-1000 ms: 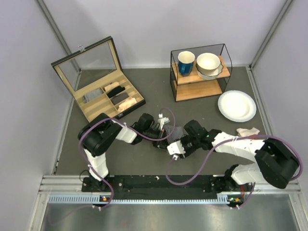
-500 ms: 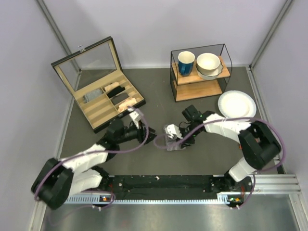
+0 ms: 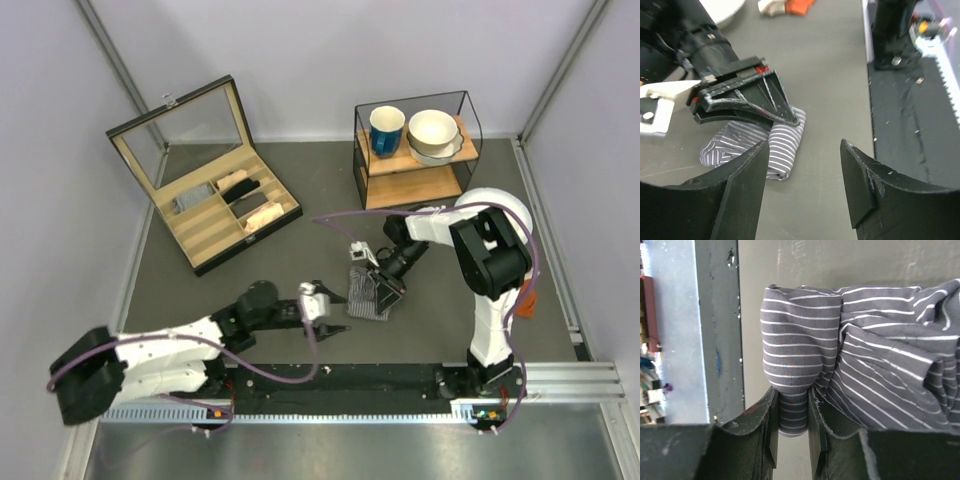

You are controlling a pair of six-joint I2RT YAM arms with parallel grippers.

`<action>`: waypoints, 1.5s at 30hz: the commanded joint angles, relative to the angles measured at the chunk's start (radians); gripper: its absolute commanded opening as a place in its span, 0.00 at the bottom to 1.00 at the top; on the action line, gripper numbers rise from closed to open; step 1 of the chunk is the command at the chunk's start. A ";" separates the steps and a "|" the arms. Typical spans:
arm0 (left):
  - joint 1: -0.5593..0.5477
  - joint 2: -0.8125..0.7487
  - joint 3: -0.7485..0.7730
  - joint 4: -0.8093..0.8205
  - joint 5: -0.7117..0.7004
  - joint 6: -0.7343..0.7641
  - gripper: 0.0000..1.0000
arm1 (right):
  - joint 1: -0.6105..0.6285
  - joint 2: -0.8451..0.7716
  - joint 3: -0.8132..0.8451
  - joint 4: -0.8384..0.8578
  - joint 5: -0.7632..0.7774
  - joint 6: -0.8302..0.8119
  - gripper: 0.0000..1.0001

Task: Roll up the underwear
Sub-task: Roll the underwear to the center of the board.

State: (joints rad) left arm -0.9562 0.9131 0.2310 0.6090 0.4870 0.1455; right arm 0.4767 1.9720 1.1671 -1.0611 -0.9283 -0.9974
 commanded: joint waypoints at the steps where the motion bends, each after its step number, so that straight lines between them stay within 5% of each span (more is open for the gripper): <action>1: -0.125 0.196 0.198 -0.260 -0.203 0.293 0.64 | 0.005 0.042 -0.012 -0.088 0.082 0.025 0.20; 13: -0.180 0.589 0.450 -0.432 -0.324 0.450 0.63 | 0.007 0.041 -0.012 -0.086 0.095 0.025 0.23; 18: -0.179 0.676 0.533 -0.520 -0.326 0.422 0.30 | 0.005 0.027 -0.015 -0.085 0.103 0.017 0.28; 19: -0.176 0.694 0.544 -0.549 -0.314 0.401 0.09 | 0.005 0.019 -0.015 -0.083 0.111 0.014 0.31; 20: -0.171 0.704 0.554 -0.561 -0.303 0.387 0.00 | 0.003 0.010 -0.017 -0.077 0.115 0.013 0.33; 36: 0.138 0.963 0.700 -0.604 0.377 -0.046 0.00 | -0.245 -0.585 -0.245 0.334 0.105 0.106 0.49; 41: 0.192 1.125 0.781 -0.681 0.447 -0.141 0.00 | -0.243 -0.794 -0.386 0.380 0.010 -0.079 0.58; 45: 0.221 1.195 0.829 -0.672 0.461 -0.217 0.00 | -0.214 -0.945 -0.516 0.372 -0.049 -0.317 0.78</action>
State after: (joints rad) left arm -0.7410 1.9934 1.0592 -0.0029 1.0260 -0.0059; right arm 0.2329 1.1332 0.7502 -0.7162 -0.8814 -1.0477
